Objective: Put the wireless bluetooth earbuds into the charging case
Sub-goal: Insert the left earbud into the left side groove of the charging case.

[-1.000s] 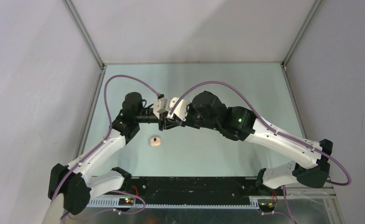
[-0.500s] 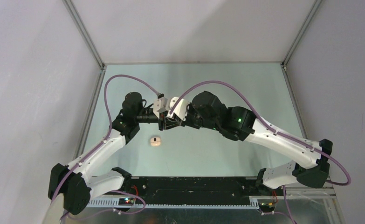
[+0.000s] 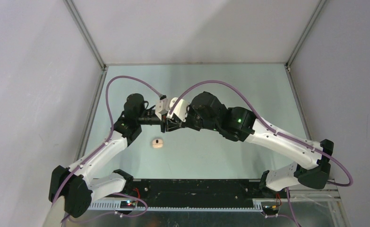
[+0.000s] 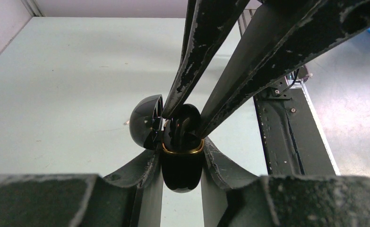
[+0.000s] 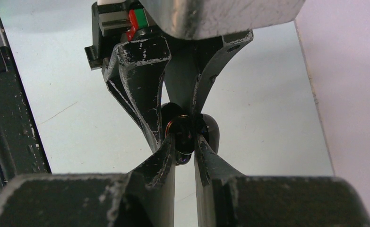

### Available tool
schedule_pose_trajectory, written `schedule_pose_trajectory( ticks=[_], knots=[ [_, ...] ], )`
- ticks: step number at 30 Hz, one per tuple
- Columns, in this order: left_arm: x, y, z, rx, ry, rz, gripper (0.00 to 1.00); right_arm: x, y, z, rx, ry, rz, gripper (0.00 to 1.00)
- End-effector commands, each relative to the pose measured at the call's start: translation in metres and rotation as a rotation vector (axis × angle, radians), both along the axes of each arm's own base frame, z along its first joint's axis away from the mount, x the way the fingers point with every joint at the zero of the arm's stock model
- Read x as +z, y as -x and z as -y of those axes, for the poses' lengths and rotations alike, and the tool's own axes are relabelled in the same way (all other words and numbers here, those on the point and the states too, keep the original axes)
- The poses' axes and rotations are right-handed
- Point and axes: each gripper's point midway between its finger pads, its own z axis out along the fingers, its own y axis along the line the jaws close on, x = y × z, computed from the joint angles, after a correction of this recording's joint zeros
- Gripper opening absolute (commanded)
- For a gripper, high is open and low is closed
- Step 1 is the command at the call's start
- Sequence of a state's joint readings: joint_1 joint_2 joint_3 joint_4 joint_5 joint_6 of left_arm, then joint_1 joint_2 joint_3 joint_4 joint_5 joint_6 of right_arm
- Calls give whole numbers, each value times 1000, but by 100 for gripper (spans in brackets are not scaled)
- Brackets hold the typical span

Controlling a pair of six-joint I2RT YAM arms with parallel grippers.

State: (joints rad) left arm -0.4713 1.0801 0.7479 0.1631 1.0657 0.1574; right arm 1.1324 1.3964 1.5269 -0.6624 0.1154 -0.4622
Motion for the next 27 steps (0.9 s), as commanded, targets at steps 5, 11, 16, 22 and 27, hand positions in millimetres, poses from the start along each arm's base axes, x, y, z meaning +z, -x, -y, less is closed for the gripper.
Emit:
schedule_pose_trajectory(
  ticks=[5,11,16,22,27],
  knots=[
    [13,0,2,-11,33,55,2,28,18,-6,74,-70,-24,34],
    [13,1,1,-14,34,59,2,38,32,-2,140,-84,-52,47],
    [15,3,0,-22,42,62,2,73,41,9,205,-177,-118,51],
    [16,5,1,-36,51,58,1,109,22,38,135,-283,-114,51],
    [19,7,1,-48,61,49,2,91,-1,36,46,-263,-73,51]
  ],
)
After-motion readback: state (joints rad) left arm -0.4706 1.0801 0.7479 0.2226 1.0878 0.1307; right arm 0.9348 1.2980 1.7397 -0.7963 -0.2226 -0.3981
